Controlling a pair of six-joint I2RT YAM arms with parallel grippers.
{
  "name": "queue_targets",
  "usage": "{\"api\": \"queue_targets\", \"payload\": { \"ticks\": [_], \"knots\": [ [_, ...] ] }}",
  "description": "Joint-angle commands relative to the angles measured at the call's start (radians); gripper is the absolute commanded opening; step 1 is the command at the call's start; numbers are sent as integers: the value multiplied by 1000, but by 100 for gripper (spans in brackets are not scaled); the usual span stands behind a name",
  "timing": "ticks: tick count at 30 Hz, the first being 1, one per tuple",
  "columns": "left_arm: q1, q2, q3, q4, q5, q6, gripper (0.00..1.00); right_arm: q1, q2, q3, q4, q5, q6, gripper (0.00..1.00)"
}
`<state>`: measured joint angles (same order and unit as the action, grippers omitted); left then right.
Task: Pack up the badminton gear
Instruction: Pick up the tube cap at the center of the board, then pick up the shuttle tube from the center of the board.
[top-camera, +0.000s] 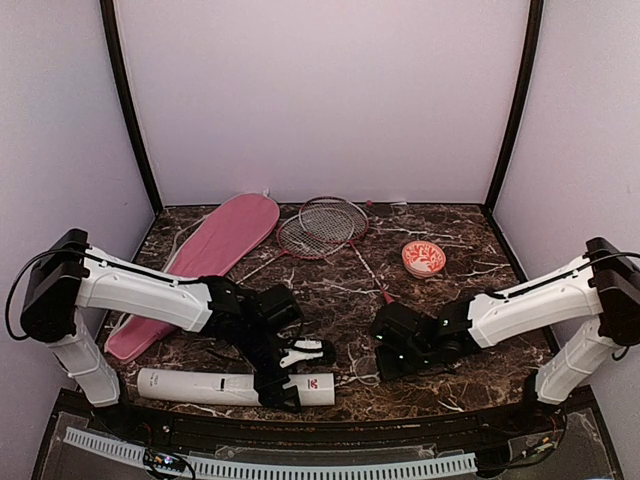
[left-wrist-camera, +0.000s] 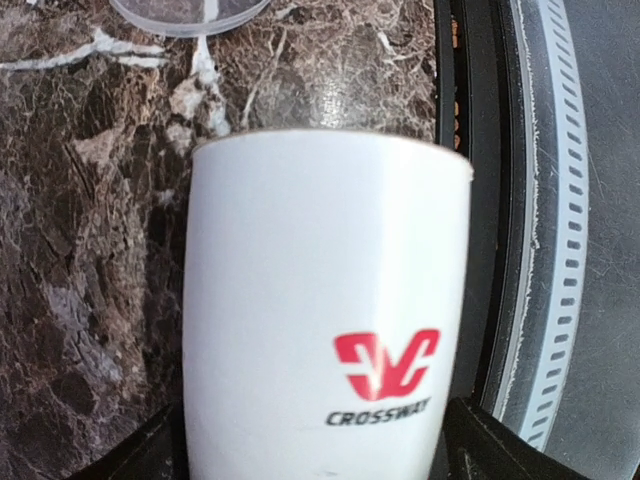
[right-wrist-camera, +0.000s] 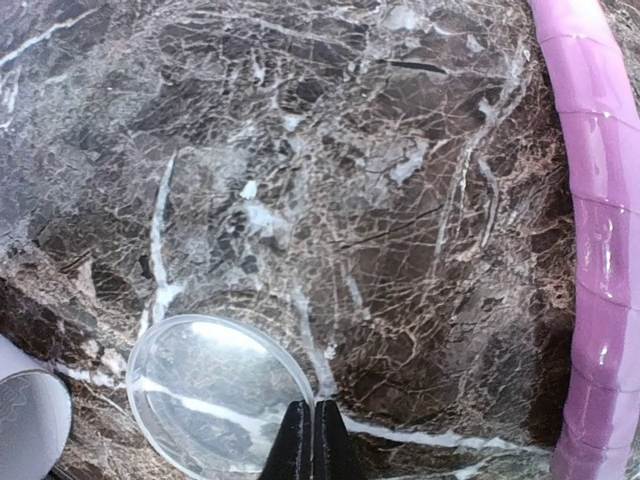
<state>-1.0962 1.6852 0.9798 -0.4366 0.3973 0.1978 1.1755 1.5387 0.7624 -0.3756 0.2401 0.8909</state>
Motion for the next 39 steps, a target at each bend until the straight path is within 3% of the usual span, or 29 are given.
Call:
{"api": "queue_targets", "payload": {
  "ticks": [1,15,24,34,39],
  "knots": [
    [24,12,5,-31,58,13,90,3,-58,-47,75,-9,-7,0],
    [29,31,-21,-8,24,34,90,-36,-141,-121,185,-79,-12,0],
    [29,38,-37,11,32,40,83,-36,-163,-210,394,-236,-25,0],
    [27,-67,-77,72,8,33,79,-35,-227,-321,543,-309,93,0],
    [26,-148,-73,95,-21,46,72,-37,-318,-364,604,-298,130,0]
  ]
}}
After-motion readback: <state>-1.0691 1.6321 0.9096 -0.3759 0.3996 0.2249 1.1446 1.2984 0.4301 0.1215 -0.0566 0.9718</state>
